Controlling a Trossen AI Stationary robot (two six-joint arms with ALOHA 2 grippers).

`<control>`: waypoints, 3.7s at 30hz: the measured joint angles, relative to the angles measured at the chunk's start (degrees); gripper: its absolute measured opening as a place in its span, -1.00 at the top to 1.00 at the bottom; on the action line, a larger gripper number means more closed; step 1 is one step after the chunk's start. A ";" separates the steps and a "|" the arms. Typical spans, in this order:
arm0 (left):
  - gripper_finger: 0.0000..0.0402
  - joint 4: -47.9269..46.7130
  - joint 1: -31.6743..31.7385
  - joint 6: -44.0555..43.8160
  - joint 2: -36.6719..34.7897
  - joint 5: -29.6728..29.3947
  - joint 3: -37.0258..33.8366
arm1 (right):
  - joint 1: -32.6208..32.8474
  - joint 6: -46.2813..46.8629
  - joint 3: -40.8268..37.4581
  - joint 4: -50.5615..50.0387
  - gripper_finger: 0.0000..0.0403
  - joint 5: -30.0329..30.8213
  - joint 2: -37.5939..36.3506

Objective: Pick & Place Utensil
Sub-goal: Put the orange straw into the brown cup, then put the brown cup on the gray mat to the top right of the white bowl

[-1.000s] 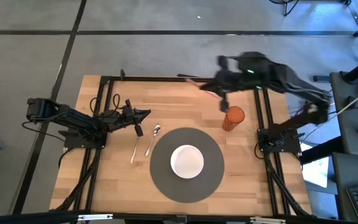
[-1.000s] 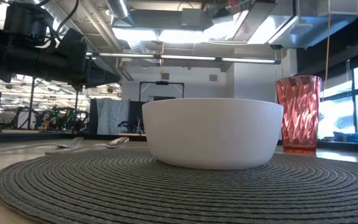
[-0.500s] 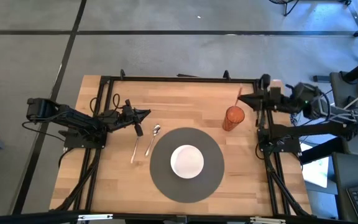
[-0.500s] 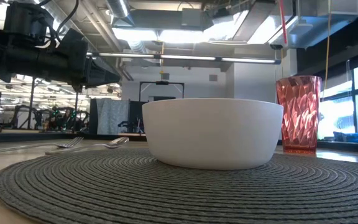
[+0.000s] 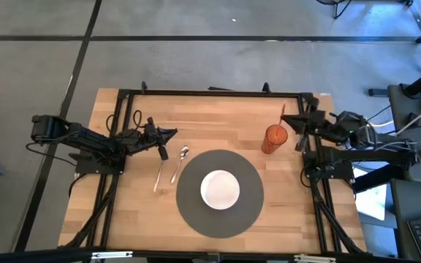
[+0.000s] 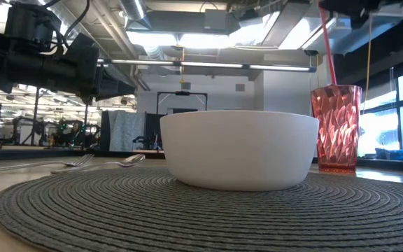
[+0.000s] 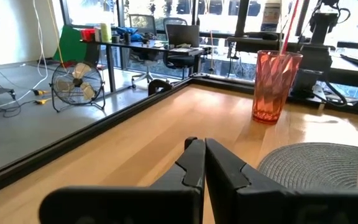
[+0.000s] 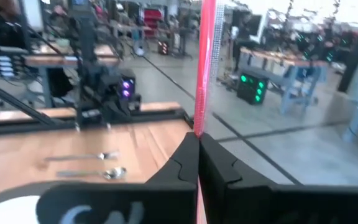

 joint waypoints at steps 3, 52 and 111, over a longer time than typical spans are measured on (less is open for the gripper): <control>0.97 0.00 0.00 0.02 0.00 0.02 0.00 | 0.00 1.19 -2.89 0.78 1.00 2.45 0.01; 0.97 -1.27 0.00 0.00 0.00 -0.55 0.00 | 3.97 -5.03 -12.82 5.80 0.14 4.16 -0.39; 0.97 -2.87 0.00 -1.64 0.00 0.13 0.00 | 11.13 11.67 23.81 -59.69 0.13 6.55 44.44</control>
